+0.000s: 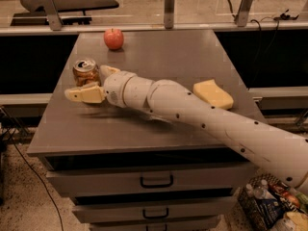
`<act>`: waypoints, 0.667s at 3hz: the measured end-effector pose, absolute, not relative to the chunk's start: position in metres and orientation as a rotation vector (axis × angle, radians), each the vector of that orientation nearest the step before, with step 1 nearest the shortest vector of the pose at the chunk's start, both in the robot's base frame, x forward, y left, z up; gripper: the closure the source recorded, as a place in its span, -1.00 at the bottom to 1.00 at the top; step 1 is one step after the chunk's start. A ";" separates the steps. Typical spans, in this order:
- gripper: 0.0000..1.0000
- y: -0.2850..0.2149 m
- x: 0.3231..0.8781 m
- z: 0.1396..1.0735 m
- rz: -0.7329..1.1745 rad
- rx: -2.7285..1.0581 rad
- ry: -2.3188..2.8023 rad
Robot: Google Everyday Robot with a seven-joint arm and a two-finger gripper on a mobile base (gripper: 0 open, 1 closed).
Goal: Place orange can upright
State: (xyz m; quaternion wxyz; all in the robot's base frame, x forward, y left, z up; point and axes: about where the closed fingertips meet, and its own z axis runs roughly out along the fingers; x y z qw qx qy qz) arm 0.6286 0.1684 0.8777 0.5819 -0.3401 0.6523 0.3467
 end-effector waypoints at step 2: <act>-1.00 0.116 0.613 0.879 0.792 -0.862 1.573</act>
Offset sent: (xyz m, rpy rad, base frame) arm -0.0272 -0.1098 -0.0002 -0.1608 0.0439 0.0697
